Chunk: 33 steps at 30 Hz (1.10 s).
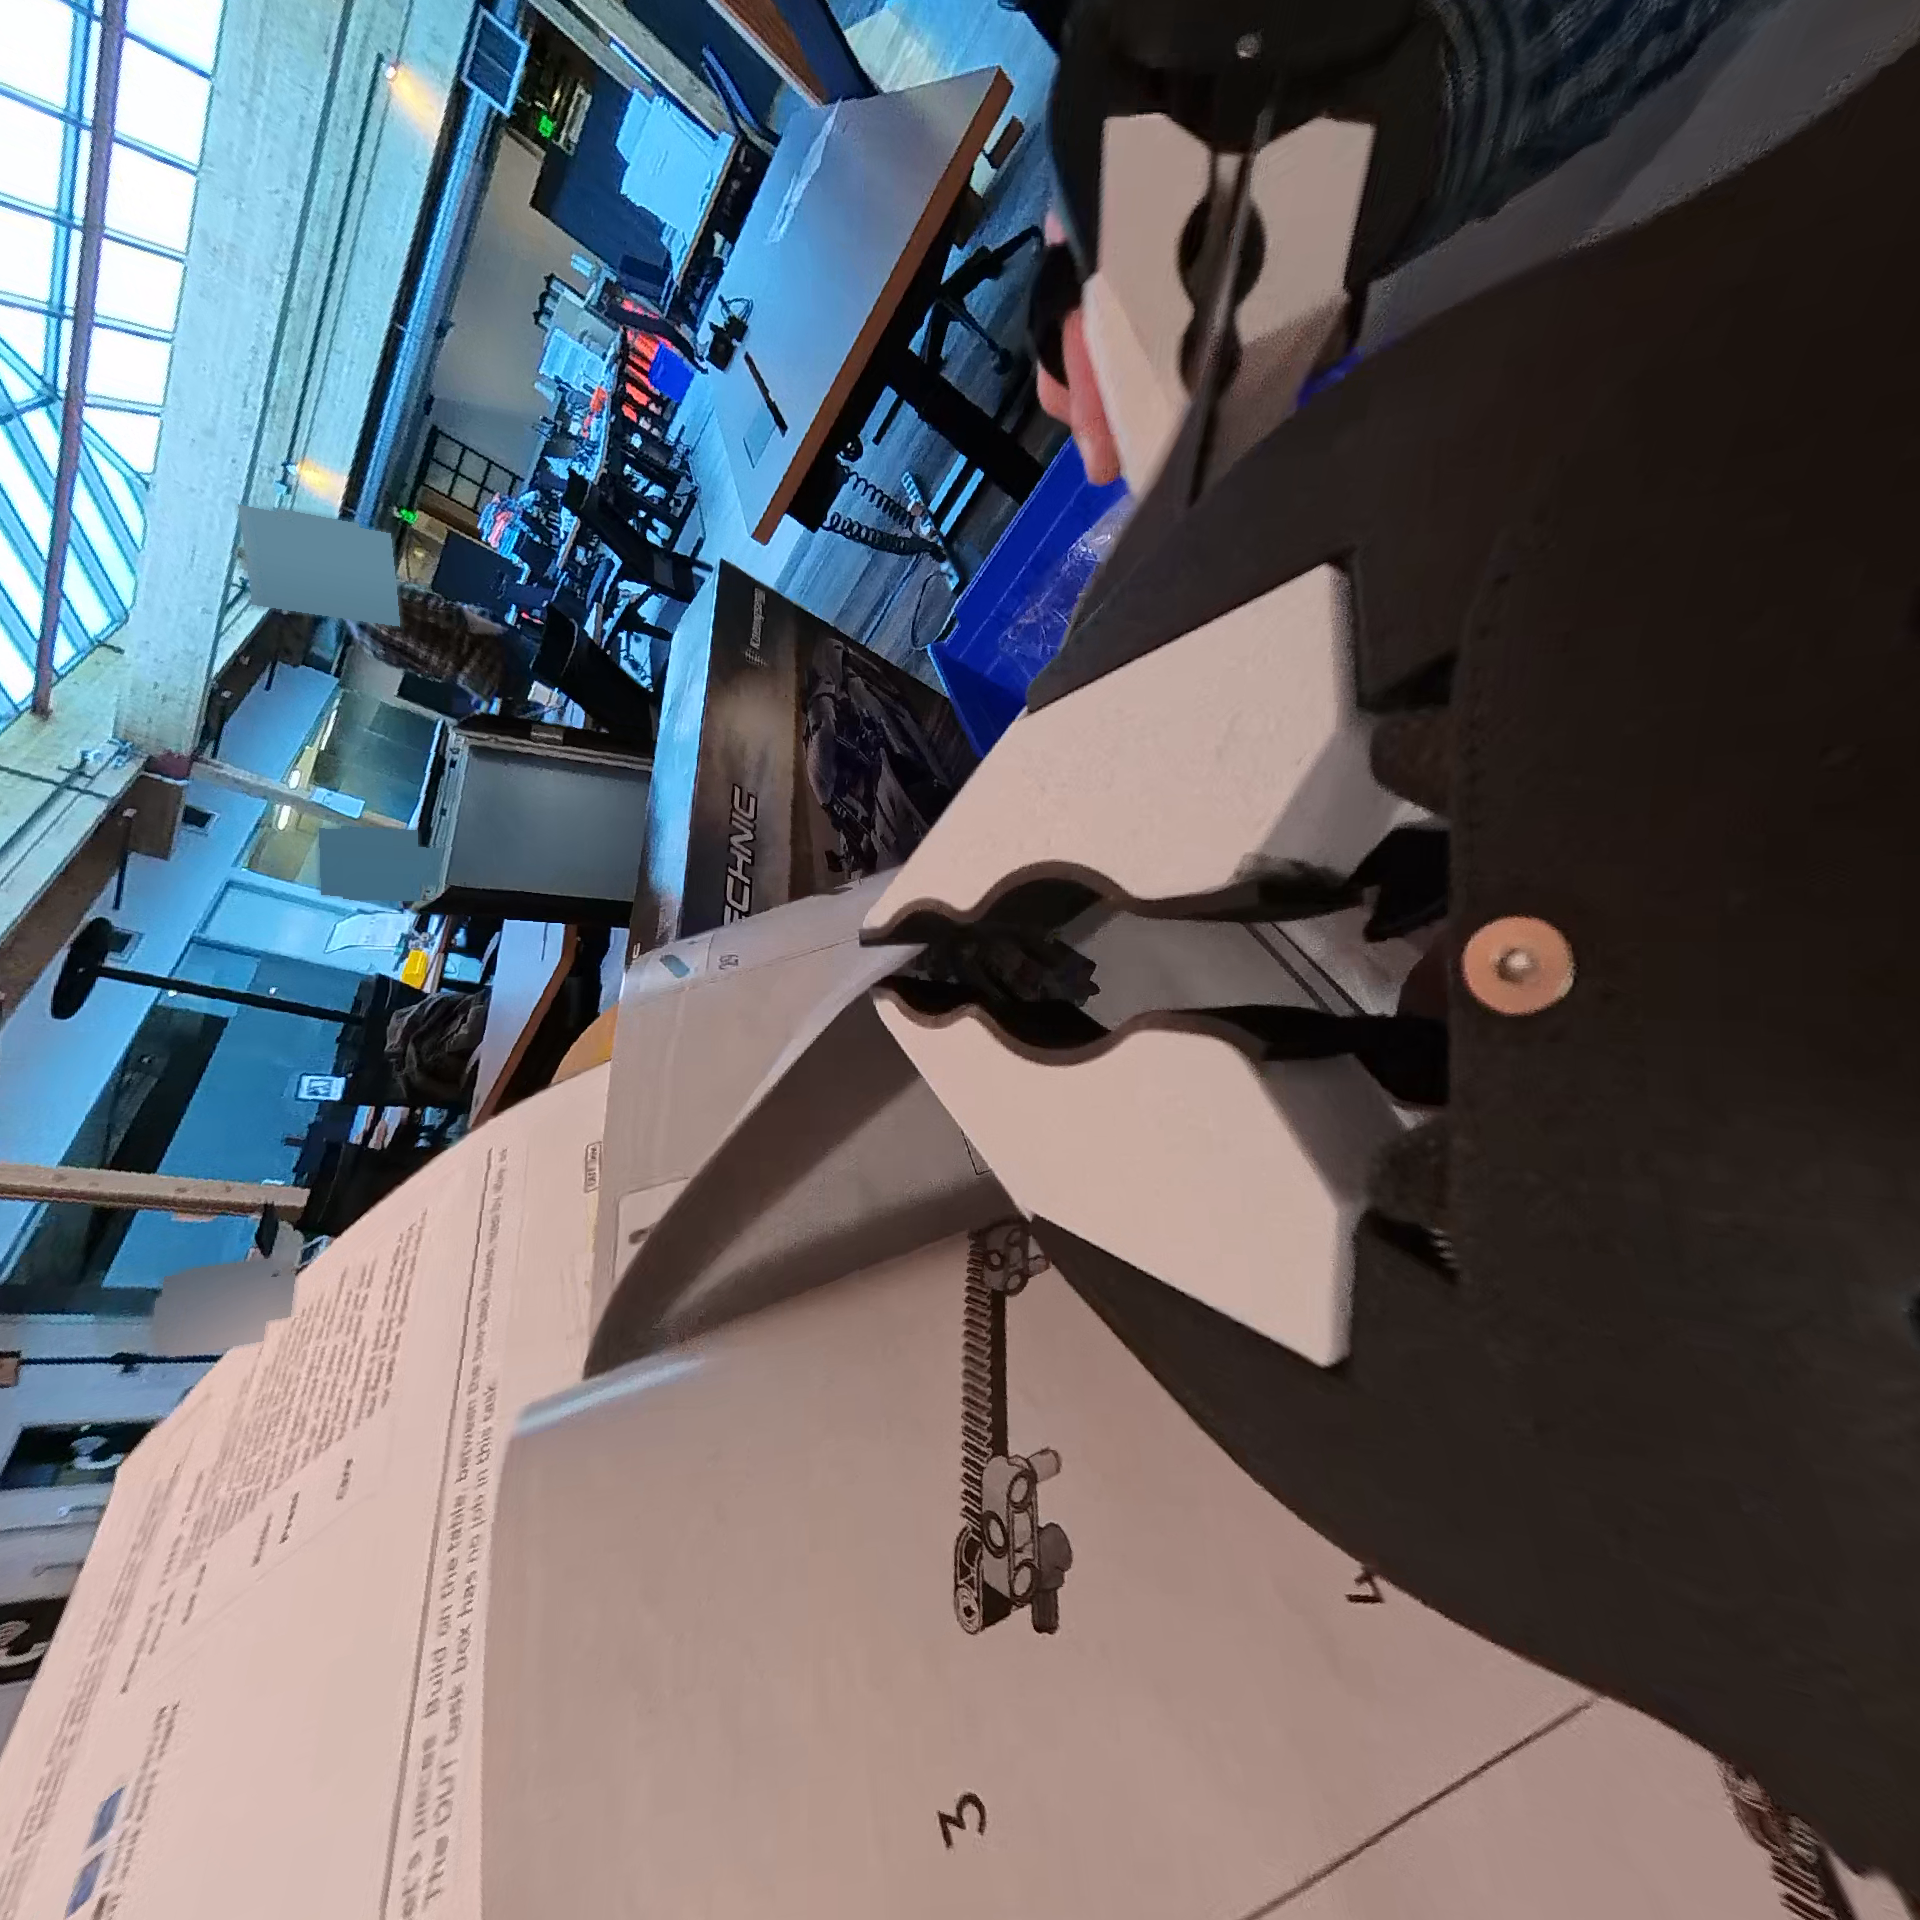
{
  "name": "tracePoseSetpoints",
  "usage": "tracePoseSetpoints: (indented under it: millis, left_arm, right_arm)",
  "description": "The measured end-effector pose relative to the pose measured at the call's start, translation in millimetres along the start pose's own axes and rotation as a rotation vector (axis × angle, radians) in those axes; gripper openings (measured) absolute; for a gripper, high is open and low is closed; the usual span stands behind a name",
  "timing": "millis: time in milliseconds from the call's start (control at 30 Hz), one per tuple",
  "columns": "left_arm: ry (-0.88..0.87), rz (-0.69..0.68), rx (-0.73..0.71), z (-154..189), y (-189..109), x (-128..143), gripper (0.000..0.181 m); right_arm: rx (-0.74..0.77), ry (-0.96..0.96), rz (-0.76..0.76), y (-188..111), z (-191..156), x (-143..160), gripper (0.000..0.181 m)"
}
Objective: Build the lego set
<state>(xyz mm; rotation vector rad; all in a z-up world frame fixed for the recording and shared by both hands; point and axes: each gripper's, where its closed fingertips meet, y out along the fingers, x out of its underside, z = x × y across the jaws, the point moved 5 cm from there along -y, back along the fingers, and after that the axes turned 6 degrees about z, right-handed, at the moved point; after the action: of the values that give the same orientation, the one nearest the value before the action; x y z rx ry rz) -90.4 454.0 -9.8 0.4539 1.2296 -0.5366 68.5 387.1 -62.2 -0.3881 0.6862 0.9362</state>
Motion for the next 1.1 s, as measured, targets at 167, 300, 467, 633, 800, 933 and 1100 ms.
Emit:
tracePoseSetpoints:
  millis: [167,300,467,633,800,933,1100]
  left_arm:
    - [0.109,0.116,-0.006,23.3,-25.7,-3.9,0.042]
    - [0.276,0.117,0.08,77.3,-31.2,6.5,0.046]
    - [0.411,0.062,0.113,114.0,-4.9,20.2,0.044]
    - [0.362,0.081,0.136,116.9,4.9,17.9,0.034]
    - [0.32,0.076,0.156,113.7,5.0,20.9,0.028]
    - [0.28,0.079,0.216,117.5,-1.8,22.3,0.029]
    - [0.286,0.074,0.258,124.3,-9.1,25.9,0.031]
  right_arm:
    - [0.045,0.192,0.061,-4.5,22.7,-4.2,0.0]
    - [0.031,0.341,0.137,-7.3,30.0,-10.2,0.0]
    - [0.023,0.373,0.196,-5.8,30.1,-19.1,0.0]
    - [0.031,0.325,0.221,-5.8,30.3,-24.1,0.003]
    - [0.02,0.335,0.239,-3.1,28.6,-26.0,0.005]
    - [0.032,0.359,0.268,-3.6,27.5,-27.6,0.015]
    - [0.044,0.323,0.266,-2.2,22.0,-32.1,0.016]
